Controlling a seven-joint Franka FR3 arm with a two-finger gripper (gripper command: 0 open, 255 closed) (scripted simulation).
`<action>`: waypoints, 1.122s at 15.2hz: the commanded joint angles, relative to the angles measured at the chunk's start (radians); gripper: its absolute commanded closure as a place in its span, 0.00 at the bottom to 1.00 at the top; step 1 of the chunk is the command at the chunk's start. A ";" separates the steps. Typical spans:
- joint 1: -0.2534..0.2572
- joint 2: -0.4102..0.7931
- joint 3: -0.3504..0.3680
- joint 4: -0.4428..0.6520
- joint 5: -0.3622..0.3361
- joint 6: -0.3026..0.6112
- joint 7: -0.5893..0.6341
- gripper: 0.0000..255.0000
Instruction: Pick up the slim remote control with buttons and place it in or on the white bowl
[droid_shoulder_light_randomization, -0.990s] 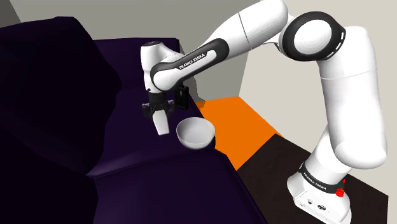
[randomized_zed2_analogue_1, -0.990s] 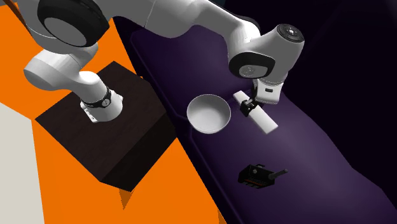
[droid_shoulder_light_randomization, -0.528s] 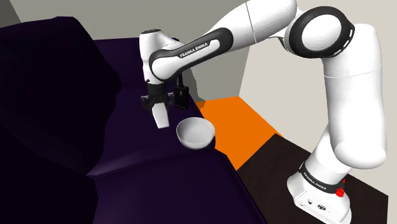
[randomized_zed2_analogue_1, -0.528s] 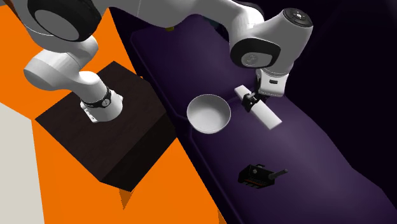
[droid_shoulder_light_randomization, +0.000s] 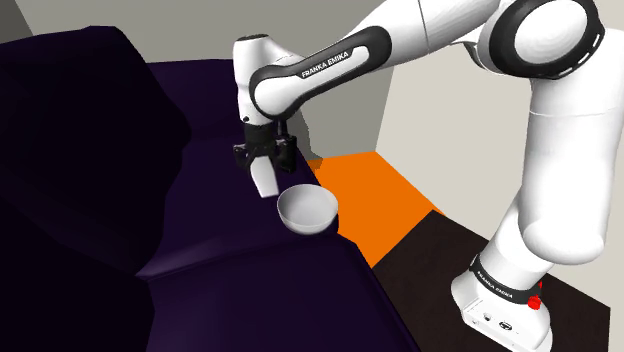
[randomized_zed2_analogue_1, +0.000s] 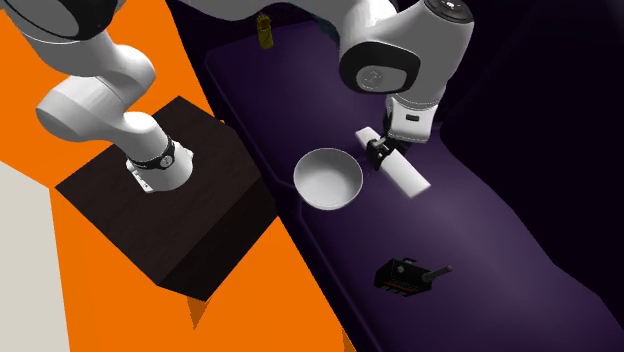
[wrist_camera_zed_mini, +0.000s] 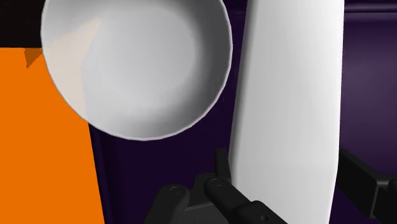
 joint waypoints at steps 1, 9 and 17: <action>-0.024 -0.083 0.006 -0.117 0.025 0.039 -0.018 1.00; -0.077 -0.399 0.003 -0.509 0.146 0.135 -0.126 1.00; -0.076 -0.359 0.002 -0.568 0.128 0.232 -0.114 1.00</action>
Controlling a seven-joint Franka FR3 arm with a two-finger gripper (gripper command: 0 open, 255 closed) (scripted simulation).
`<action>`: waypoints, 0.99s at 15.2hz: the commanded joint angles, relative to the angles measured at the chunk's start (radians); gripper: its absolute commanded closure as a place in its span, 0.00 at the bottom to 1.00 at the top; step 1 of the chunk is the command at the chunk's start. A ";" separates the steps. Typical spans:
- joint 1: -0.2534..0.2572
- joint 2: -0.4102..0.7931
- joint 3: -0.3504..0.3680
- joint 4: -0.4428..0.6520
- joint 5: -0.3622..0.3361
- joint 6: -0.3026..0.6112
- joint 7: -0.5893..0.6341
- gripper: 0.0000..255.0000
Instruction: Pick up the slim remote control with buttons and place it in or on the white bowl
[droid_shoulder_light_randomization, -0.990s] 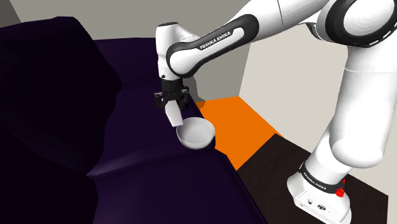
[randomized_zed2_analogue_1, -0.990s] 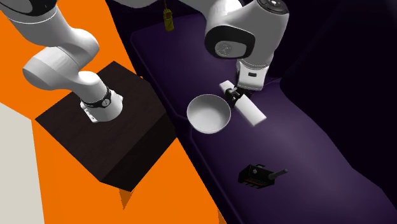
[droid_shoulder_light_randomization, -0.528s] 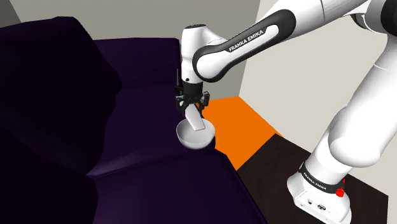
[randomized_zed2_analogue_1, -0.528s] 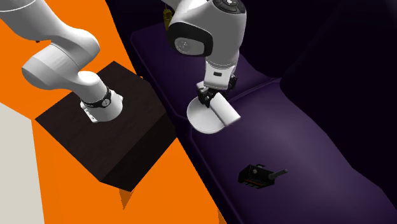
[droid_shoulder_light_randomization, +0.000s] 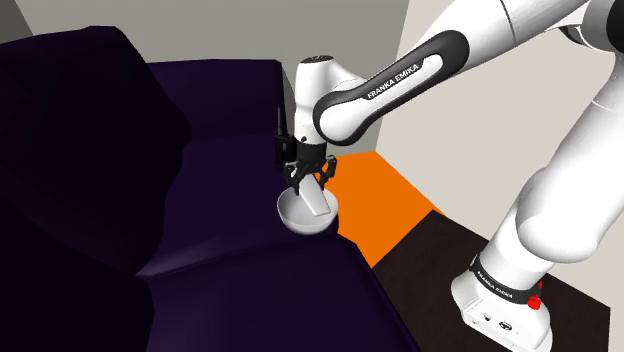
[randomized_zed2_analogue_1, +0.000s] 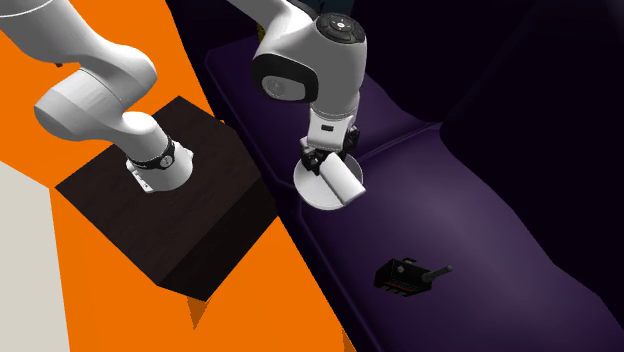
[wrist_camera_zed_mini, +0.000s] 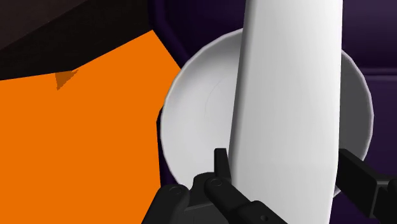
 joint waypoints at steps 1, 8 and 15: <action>0.001 0.019 0.001 -0.014 -0.009 0.033 0.008 1.00; 0.002 0.074 0.000 -0.039 -0.037 0.109 0.029 1.00; 0.002 0.074 0.000 -0.039 -0.037 0.109 0.029 0.00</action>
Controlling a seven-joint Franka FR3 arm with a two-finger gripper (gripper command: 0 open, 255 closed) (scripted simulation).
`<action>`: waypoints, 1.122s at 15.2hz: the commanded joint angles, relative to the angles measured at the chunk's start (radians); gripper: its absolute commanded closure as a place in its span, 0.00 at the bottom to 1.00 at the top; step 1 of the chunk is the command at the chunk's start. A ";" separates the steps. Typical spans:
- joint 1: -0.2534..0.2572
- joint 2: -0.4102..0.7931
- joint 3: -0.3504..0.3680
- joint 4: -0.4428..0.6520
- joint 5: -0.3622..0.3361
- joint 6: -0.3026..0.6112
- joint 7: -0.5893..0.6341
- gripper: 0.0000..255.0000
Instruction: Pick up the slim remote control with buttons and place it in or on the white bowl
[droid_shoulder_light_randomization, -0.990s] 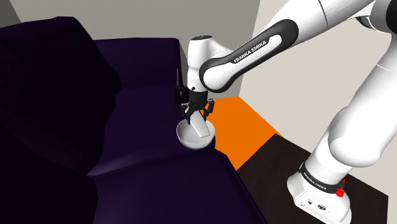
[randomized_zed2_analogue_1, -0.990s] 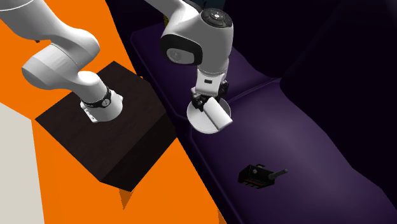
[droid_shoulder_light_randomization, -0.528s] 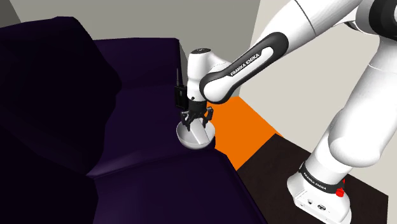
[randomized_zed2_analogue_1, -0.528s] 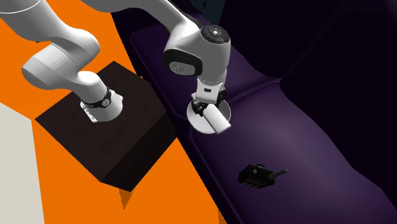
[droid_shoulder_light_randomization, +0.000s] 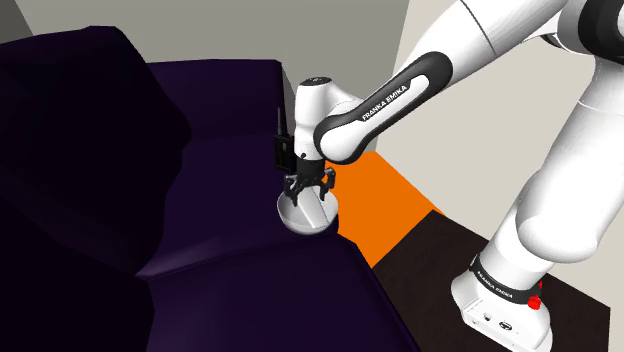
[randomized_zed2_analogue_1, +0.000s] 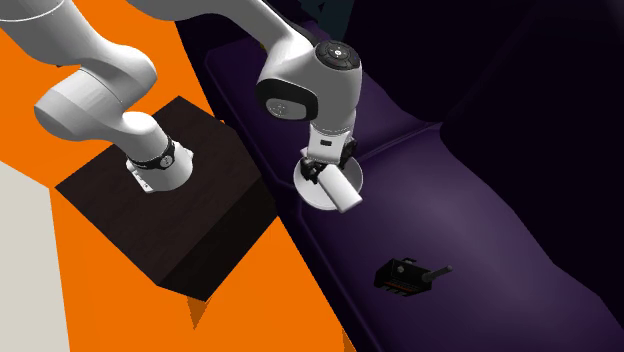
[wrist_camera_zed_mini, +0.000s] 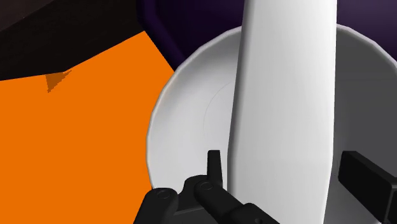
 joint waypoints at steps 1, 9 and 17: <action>0.000 0.000 0.000 0.000 0.000 0.000 0.000 0.00; -0.002 -0.089 0.002 0.044 0.043 -0.127 -0.031 0.00; -0.001 -0.089 0.002 0.044 0.043 -0.127 -0.031 0.00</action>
